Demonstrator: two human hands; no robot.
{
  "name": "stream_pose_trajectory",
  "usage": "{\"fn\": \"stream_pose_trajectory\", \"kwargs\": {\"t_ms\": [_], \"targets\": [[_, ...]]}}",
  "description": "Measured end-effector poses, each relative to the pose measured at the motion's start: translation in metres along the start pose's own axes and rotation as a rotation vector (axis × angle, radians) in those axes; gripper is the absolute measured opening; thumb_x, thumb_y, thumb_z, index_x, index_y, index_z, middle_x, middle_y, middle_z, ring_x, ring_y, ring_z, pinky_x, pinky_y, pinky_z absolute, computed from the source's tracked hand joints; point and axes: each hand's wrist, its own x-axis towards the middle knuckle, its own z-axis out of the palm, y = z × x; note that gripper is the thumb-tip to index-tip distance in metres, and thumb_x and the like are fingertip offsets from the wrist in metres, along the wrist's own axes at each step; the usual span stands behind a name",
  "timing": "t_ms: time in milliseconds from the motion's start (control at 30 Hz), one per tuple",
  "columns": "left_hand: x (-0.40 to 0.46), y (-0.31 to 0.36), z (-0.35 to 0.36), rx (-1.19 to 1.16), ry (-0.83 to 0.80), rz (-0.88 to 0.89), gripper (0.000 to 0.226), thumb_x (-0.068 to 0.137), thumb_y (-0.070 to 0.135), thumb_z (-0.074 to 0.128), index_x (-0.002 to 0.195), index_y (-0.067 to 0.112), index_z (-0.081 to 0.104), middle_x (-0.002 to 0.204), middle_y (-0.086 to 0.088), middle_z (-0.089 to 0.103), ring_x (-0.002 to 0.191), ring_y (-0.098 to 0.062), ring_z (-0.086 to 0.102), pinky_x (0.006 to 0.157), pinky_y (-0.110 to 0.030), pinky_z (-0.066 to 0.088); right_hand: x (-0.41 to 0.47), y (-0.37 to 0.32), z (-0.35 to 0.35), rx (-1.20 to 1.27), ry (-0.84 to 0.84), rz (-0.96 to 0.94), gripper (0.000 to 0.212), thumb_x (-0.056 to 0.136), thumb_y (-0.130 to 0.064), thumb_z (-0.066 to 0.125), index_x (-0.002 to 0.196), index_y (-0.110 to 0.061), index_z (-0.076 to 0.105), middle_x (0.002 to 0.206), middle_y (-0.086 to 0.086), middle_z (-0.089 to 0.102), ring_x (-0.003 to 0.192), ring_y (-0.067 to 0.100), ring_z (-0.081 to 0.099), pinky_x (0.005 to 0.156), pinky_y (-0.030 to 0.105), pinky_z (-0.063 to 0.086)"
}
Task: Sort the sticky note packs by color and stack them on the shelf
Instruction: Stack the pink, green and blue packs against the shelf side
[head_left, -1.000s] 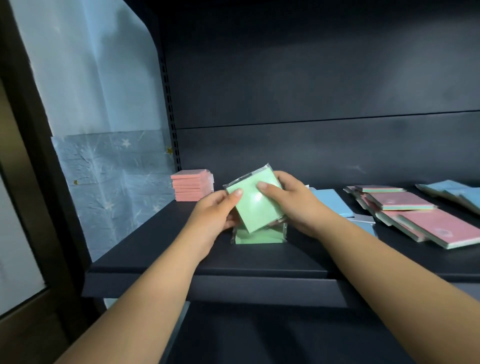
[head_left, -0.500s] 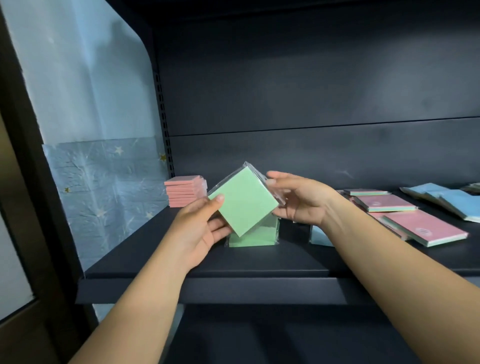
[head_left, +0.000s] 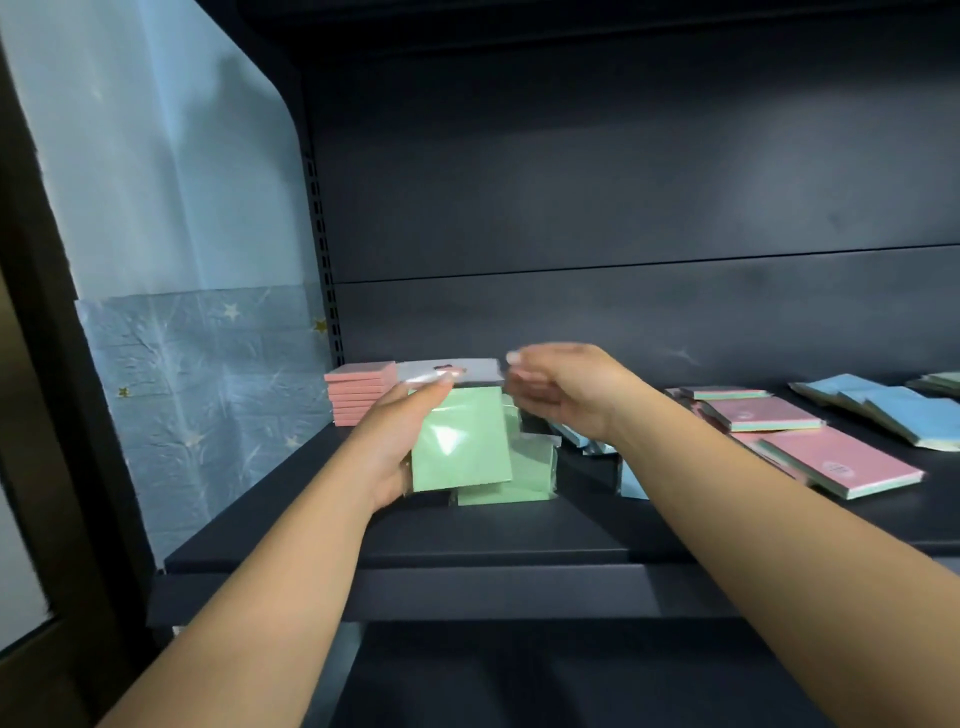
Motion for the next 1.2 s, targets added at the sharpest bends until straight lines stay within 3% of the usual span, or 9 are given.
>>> {"fn": "stream_pose_trajectory", "kwargs": {"t_ms": [167,300,367,467,600,733,833,1000,1200], "targets": [[0.003,-0.017,-0.015,-0.131,0.125,-0.061,0.011,0.093,0.026,0.053,0.094,0.021,0.062,0.084,-0.004,0.068,0.072,-0.019,0.066,0.058,-0.03,0.053,-0.006,0.029,-0.018,-0.88,0.14,0.196,0.039,0.087,-0.046,0.058,0.081,-0.009,0.049,0.07,0.007,0.049,0.059,0.02,0.048,0.062,0.026,0.042],[0.006,-0.02,-0.025,-0.238,0.177,-0.069,0.01,0.094,0.027,0.053,0.096,0.021,0.061,0.09,-0.004,0.067,0.077,-0.02,0.064,0.067,-0.034,0.051,-0.003,0.037,0.002,-1.239,0.05,0.268,0.075,0.086,-0.066,0.042,0.135,-0.009,0.042,0.135,0.01,0.049,0.123,0.028,0.047,0.094,0.032,0.037],[0.006,-0.022,-0.026,-0.248,0.188,-0.076,0.012,0.094,0.026,0.052,0.102,0.02,0.059,0.09,-0.004,0.067,0.078,-0.02,0.064,0.066,-0.034,0.051,0.0,0.037,0.006,-1.188,0.052,0.28,0.081,0.086,-0.063,0.046,0.144,-0.008,0.03,0.146,0.01,0.039,0.133,0.029,0.038,0.103,0.033,0.033],[0.005,-0.023,-0.029,-0.295,0.192,-0.093,0.008,0.094,0.024,0.052,0.093,0.021,0.06,0.086,-0.004,0.067,0.075,-0.019,0.064,0.06,-0.033,0.049,0.005,0.046,0.002,-0.852,0.139,0.198,0.081,0.082,-0.048,0.064,0.143,-0.01,0.028,0.141,0.009,0.042,0.125,0.027,0.045,0.093,0.03,0.038],[0.002,-0.022,-0.028,-0.347,0.191,-0.113,0.013,0.095,0.02,0.05,0.086,0.02,0.058,0.083,-0.006,0.065,0.073,-0.021,0.062,0.062,-0.035,0.049,0.004,0.05,-0.006,-0.138,0.222,-0.037,0.047,0.082,-0.006,0.068,0.117,-0.016,0.039,0.11,0.012,0.057,0.076,0.018,0.059,0.068,0.03,0.05],[0.0,-0.021,-0.028,-0.334,0.159,-0.157,0.011,0.094,0.025,0.052,0.097,0.016,0.059,0.086,-0.01,0.067,0.075,-0.024,0.064,0.063,-0.039,0.051,0.003,0.036,0.001,0.158,0.005,-0.135,0.04,0.089,-0.003,0.057,0.124,-0.021,0.052,0.105,0.001,0.064,0.08,0.018,0.065,0.057,0.03,0.056],[0.0,-0.019,-0.028,-0.315,0.12,-0.183,0.028,0.094,0.035,0.05,0.107,0.014,0.06,0.096,-0.016,0.069,0.076,-0.028,0.067,0.063,-0.04,0.053,0.007,0.032,0.02,0.126,-0.157,-0.167,0.037,0.09,-0.002,0.054,0.115,-0.03,0.058,0.1,-0.004,0.066,0.077,0.014,0.066,0.057,0.028,0.055],[0.002,-0.017,-0.03,-0.314,0.036,-0.197,0.055,0.087,0.059,0.044,0.109,0.013,0.064,0.091,-0.016,0.073,0.075,-0.028,0.072,0.057,-0.039,0.057,0.018,0.047,0.043,-0.366,-0.183,-0.236,0.07,0.086,-0.018,0.065,0.145,-0.032,0.03,0.145,-0.009,0.041,0.13,0.011,0.043,0.111,0.036,0.034],[0.0,-0.019,-0.032,-0.27,0.036,-0.141,0.039,0.086,0.035,0.06,0.119,0.013,0.062,0.097,-0.015,0.072,0.081,-0.029,0.071,0.066,-0.042,0.059,0.013,0.051,0.048,-0.632,-0.229,-0.257,0.08,0.086,-0.035,0.064,0.148,-0.036,0.013,0.132,-0.006,0.038,0.12,0.009,0.04,0.104,0.025,0.033]]}}
